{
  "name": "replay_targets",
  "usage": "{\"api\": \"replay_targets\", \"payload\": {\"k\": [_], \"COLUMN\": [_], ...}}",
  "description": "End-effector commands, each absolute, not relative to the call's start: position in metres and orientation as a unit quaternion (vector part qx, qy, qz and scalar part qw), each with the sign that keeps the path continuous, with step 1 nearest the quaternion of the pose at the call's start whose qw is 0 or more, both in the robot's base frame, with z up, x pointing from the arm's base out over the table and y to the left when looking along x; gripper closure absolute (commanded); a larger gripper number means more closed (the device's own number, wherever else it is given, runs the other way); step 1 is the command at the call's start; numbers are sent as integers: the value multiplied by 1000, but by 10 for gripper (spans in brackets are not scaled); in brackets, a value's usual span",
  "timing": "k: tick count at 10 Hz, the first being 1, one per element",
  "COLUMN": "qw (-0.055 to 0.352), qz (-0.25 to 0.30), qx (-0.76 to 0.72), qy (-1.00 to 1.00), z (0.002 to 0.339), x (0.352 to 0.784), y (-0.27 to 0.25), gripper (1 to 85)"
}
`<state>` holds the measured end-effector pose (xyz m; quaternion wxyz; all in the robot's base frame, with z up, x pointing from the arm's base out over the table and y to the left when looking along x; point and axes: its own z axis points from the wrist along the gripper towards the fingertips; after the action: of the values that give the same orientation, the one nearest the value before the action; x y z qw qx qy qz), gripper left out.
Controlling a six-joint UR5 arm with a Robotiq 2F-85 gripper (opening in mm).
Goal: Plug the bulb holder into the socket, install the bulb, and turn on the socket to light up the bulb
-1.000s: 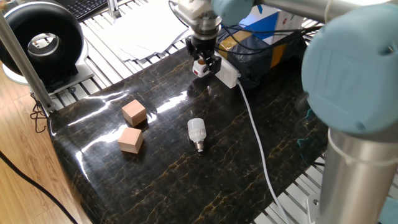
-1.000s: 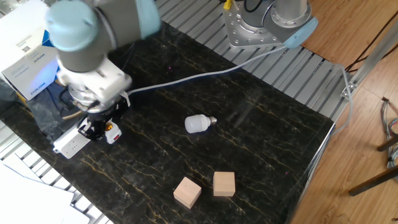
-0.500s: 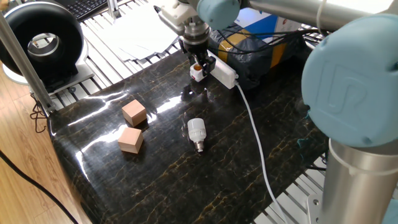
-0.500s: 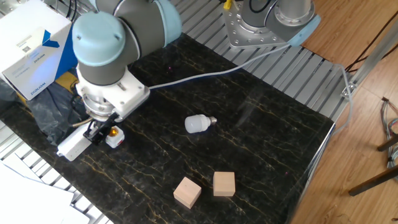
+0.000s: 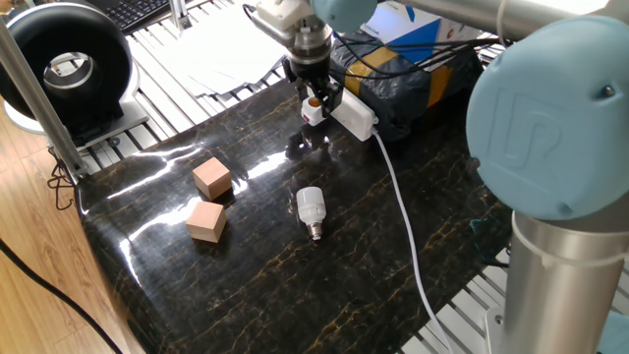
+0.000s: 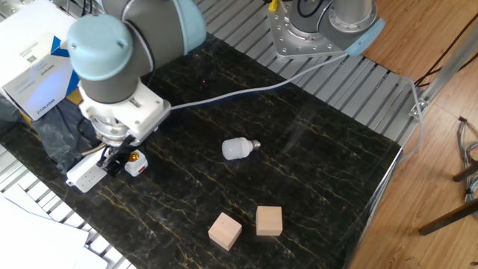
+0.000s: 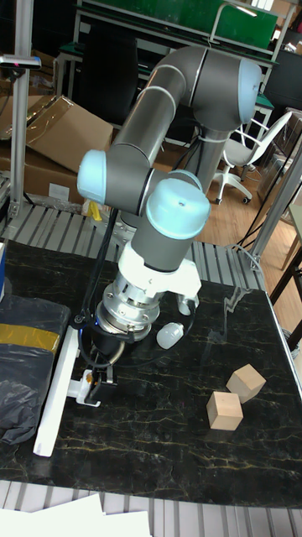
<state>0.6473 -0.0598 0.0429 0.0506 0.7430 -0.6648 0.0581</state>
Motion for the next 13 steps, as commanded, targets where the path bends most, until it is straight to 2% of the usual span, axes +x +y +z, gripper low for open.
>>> {"api": "replay_targets", "payload": {"k": [1, 3, 7, 9, 11, 13], "qw": [64, 71, 60, 54, 44, 41], "qz": [38, 32, 19, 18, 13, 13], "qx": [743, 738, 722, 710, 699, 690], "qy": [-665, -670, -689, -702, -713, -723], "z": [58, 72, 68, 62, 52, 46], "x": [642, 635, 638, 639, 645, 646], "y": [-56, -48, -22, -9, -3, 1], "gripper": [237, 237, 240, 310, 453, 497]}}
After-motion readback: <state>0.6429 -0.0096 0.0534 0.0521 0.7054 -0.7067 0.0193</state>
